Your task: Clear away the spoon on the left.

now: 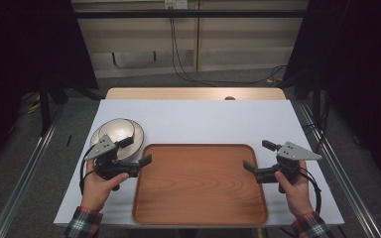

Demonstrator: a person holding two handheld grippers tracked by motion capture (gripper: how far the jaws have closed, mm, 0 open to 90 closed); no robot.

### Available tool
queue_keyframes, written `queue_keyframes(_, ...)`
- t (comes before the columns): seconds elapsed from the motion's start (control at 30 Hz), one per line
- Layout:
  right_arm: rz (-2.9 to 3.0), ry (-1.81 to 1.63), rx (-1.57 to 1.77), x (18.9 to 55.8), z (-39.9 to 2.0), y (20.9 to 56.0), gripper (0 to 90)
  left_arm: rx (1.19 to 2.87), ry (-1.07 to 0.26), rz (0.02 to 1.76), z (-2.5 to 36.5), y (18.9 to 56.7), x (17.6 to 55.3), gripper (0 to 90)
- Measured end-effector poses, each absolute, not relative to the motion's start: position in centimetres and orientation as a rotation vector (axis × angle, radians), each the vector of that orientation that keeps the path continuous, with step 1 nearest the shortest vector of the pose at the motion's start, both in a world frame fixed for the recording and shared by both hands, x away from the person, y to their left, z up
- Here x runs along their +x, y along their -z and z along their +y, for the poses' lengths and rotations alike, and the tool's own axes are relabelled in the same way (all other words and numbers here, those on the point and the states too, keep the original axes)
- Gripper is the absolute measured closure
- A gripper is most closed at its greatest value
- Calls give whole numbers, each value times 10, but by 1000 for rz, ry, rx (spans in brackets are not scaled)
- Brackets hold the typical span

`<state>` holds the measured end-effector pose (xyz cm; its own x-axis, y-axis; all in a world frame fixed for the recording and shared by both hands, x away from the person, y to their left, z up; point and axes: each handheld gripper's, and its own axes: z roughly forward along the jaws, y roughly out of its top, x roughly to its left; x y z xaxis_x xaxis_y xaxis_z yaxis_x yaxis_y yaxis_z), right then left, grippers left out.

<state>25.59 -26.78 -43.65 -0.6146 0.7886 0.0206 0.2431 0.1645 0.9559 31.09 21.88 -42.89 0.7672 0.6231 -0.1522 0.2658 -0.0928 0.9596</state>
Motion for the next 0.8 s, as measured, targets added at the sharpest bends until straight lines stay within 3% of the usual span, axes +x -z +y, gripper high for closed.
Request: queue_keyframes(0.8,1973,-1470,975,254,-268,436,0,1629,-468,840,250,420,315,22)
